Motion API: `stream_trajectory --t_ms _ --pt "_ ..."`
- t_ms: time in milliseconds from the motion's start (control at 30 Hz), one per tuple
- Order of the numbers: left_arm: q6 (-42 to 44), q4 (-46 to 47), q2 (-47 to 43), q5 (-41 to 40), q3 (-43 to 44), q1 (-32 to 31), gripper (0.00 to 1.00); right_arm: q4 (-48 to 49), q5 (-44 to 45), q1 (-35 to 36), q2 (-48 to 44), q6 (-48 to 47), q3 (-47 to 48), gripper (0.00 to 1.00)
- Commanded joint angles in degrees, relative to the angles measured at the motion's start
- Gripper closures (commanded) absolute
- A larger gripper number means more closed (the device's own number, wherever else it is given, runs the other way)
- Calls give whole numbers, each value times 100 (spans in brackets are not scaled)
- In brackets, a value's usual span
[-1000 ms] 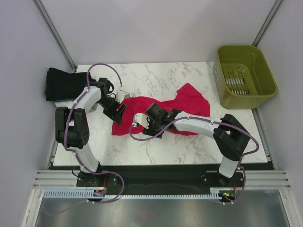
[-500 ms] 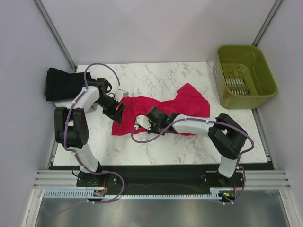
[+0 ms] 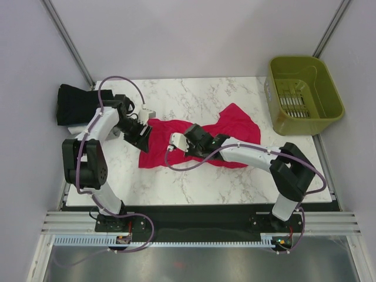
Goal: Fold and stack the t-shirts
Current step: Flatten the tshirt out
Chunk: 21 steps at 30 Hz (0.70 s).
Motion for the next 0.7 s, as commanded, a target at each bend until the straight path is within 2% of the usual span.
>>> stream_trajectory --t_ms 0,200,233,267,333,467,667 --pt "32 -189 -320 -13 117 65 32 -117 87 -121 -608 12 445 100" --pt "58 -609 -259 30 310 83 32 -522 52 -121 -1048 57 516 100" --pt "58 -715 -206 39 319 83 32 -557 78 -121 -1066 65 498 95" --pt "67 -803 -153 40 293 83 32 -566 87 -138 -1093 126 411 80" --pt "67 -795 -144 92 179 83 30 -531 -114 -147 -1093 223 244 37" --pt "-91 -716 -162 206 204 92 30 -321 -519 -130 -821 487 -20 36" --pt "-240 -584 -249 312 143 92 30 -136 -528 -147 -408 294 -100 40"
